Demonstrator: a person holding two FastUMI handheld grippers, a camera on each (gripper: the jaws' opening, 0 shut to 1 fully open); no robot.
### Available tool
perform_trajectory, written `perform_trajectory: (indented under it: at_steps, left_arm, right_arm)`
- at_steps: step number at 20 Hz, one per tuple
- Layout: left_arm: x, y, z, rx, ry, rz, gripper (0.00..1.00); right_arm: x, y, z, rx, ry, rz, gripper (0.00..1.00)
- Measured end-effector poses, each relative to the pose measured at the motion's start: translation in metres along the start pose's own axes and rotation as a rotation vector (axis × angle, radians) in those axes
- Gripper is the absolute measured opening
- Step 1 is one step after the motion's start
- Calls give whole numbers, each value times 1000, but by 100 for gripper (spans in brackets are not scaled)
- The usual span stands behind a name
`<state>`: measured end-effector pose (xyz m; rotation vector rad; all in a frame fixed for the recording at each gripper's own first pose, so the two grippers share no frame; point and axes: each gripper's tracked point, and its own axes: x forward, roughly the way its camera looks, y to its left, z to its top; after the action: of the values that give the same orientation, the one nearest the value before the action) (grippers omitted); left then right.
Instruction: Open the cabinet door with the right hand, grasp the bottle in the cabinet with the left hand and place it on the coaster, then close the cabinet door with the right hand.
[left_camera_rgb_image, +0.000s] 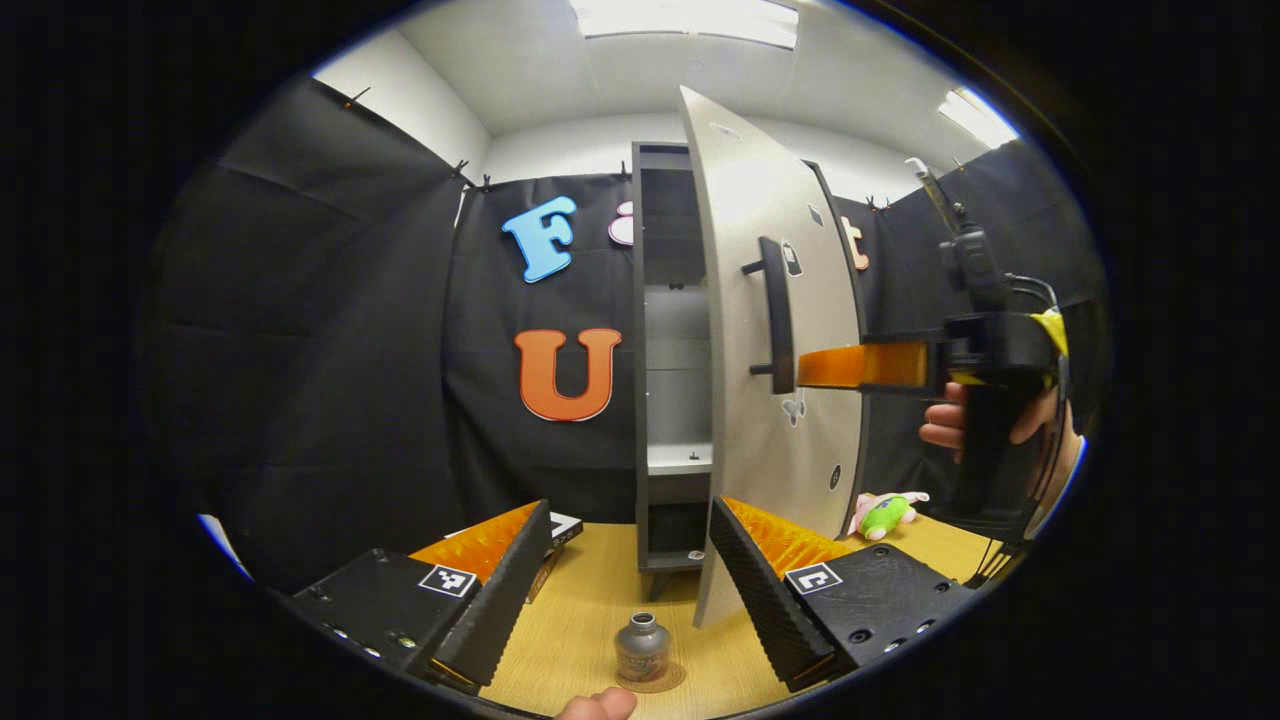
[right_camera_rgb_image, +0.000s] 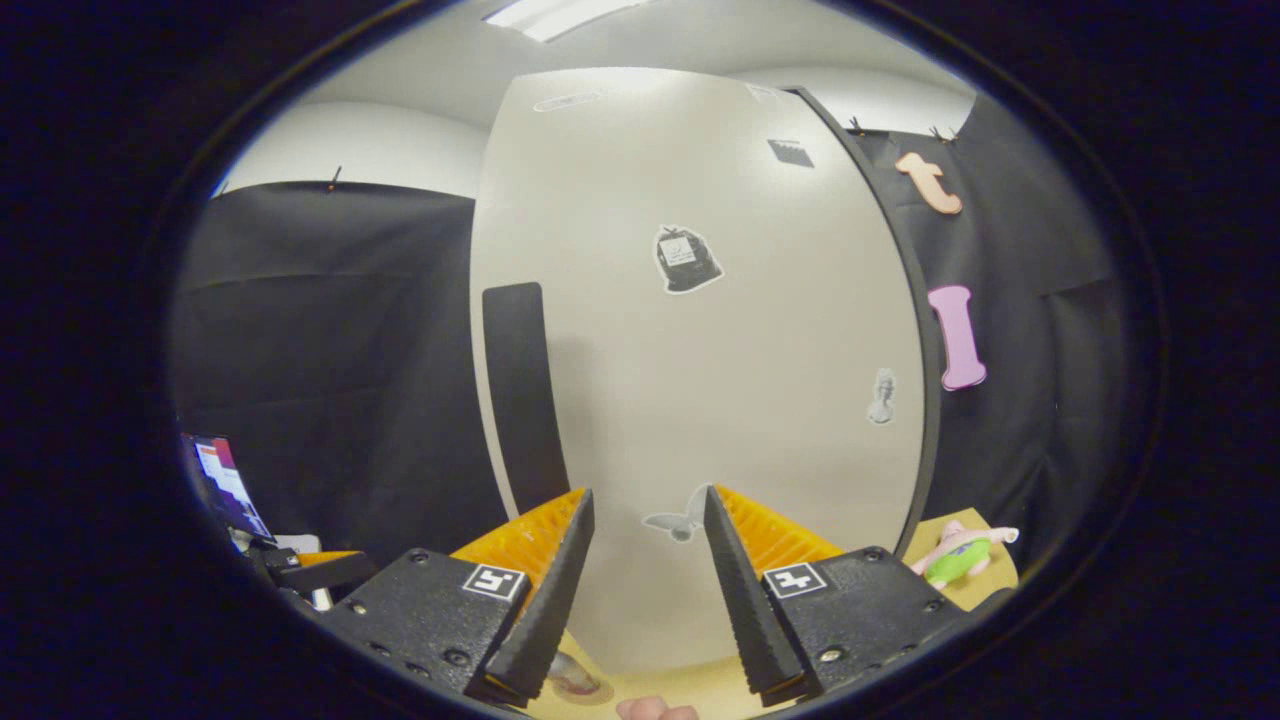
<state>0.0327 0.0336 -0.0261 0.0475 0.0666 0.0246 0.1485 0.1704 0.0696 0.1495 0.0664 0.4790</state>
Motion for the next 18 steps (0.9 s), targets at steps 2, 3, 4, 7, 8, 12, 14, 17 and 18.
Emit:
perform_trajectory:
  at_steps: [2,3,4,7,8,12,14,17,18]
  left_arm:
    - [1,11,-3,-6,0,24,96]
    - [1,17,-5,-9,3,36,96]
    - [0,22,-7,-12,6,47,96]
    - [-2,33,-8,-14,8,77,96]
    - [-2,35,-8,-10,7,84,96]
    - [0,30,-5,-11,-6,79,100]
    - [-1,22,-4,-14,-7,68,100]
    - [-3,6,-3,-19,-11,43,100]
    - [-4,-1,1,-21,-21,35,100]
  right_arm:
    - [21,-1,0,-15,-4,-26,73]
    - [23,-4,-3,-22,-2,-39,73]
    - [25,-5,-3,-26,1,-44,73]
    - [18,-10,2,-34,-14,-53,73]
    - [10,-14,5,-38,-20,-62,73]
    - [-42,-32,13,-73,-40,-109,71]
    - [-76,-46,13,-87,-39,-149,73]
    - [-132,-75,13,-96,-49,-237,71]
    - [-152,-87,13,-92,-57,-270,70]
